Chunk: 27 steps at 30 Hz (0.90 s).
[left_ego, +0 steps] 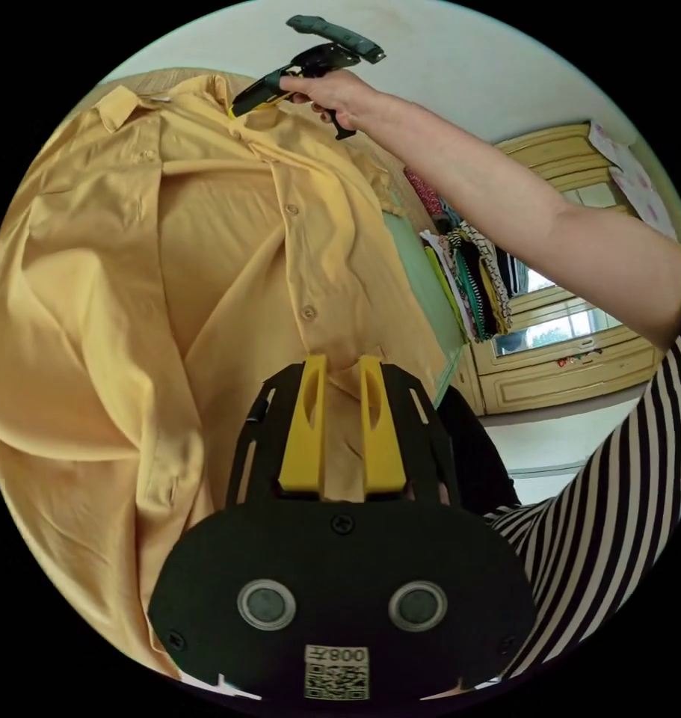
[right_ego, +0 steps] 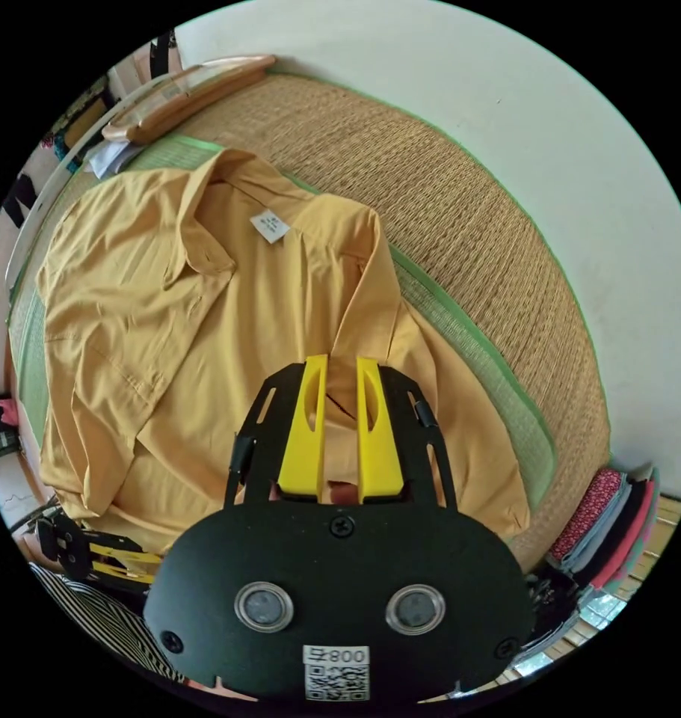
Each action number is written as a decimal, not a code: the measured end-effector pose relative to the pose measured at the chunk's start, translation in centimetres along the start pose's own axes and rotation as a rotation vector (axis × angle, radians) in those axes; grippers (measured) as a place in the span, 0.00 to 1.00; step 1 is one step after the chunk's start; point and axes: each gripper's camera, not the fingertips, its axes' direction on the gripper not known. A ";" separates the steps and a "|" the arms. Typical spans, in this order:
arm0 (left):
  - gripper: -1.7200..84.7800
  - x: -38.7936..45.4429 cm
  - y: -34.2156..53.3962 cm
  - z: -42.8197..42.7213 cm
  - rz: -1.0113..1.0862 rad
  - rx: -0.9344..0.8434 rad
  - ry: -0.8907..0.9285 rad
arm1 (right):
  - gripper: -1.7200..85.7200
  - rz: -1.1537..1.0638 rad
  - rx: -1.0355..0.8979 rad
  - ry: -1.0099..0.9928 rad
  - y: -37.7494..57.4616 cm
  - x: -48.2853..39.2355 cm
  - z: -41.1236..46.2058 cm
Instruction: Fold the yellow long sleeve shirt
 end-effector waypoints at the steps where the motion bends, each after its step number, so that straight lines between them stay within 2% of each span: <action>1: 0.08 -0.5 -0.1 0.2 -0.001 0.002 0.003 | 0.07 0.014 0.004 -0.024 0.5 0.7 0.7; 9: 0.03 -3.2 0.2 0.0 0.026 0.050 0.039 | 0.03 0.129 0.167 -0.350 7.2 8.4 1.7; 14: 0.02 -4.0 0.9 -0.6 0.075 0.101 0.096 | 0.03 0.256 0.361 -0.731 12.7 15.9 2.6; 16: 0.02 -4.3 1.4 -1.1 0.079 0.119 0.119 | 0.02 0.284 0.408 -0.810 13.9 17.4 3.3; 27: 0.02 -9.4 6.2 -3.9 -0.080 0.188 0.115 | 0.02 0.340 0.461 -0.994 13.7 16.7 10.8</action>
